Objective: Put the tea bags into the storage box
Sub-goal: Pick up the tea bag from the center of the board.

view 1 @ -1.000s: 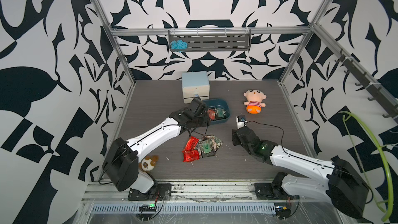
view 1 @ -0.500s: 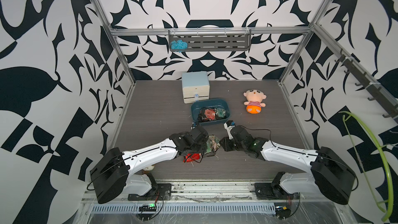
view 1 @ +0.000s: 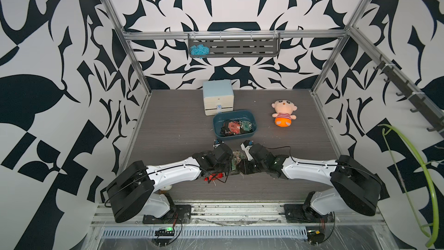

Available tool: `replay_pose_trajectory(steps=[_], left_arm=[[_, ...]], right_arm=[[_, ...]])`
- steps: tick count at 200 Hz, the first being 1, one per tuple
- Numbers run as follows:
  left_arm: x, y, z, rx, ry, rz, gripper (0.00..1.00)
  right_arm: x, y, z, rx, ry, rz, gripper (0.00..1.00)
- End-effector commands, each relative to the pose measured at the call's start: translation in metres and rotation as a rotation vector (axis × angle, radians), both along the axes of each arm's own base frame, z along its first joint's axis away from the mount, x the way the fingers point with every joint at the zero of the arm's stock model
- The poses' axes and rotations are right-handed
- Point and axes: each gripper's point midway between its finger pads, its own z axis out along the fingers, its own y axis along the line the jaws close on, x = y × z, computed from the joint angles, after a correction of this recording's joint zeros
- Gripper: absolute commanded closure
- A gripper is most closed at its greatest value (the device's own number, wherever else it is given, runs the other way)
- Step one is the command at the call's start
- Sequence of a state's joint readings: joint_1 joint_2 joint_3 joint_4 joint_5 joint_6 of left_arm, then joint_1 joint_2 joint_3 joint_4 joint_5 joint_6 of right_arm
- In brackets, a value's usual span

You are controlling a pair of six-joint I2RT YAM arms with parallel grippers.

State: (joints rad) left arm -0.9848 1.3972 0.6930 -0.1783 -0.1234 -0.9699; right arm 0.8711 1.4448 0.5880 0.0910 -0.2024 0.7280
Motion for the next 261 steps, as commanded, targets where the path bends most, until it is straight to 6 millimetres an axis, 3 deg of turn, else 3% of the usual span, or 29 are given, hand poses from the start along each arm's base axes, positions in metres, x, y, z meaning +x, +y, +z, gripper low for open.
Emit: replay_pose_trajectory(steps=[1,78,146,201,261], left_arm=[[0.003,-0.007,-0.003,-0.005,-0.001,0.004,0.76],[0.007,-0.012,-0.017,0.023,0.019,0.012,0.77],[0.007,-0.013,-0.021,0.031,0.028,0.009,0.78],[0.008,-0.013,-0.024,0.041,0.028,0.009,0.78],[0.008,-0.015,-0.023,0.033,0.029,0.006,0.79]], right_arm=[[0.009,0.012,0.017,0.047,-0.04,0.0,0.74],[0.009,0.0,0.006,-0.017,-0.045,-0.02,0.71],[0.004,0.011,0.02,0.066,-0.03,0.008,0.79],[0.002,0.02,0.032,0.128,-0.024,0.021,0.79],[0.004,0.029,0.026,0.144,0.002,0.03,0.79]])
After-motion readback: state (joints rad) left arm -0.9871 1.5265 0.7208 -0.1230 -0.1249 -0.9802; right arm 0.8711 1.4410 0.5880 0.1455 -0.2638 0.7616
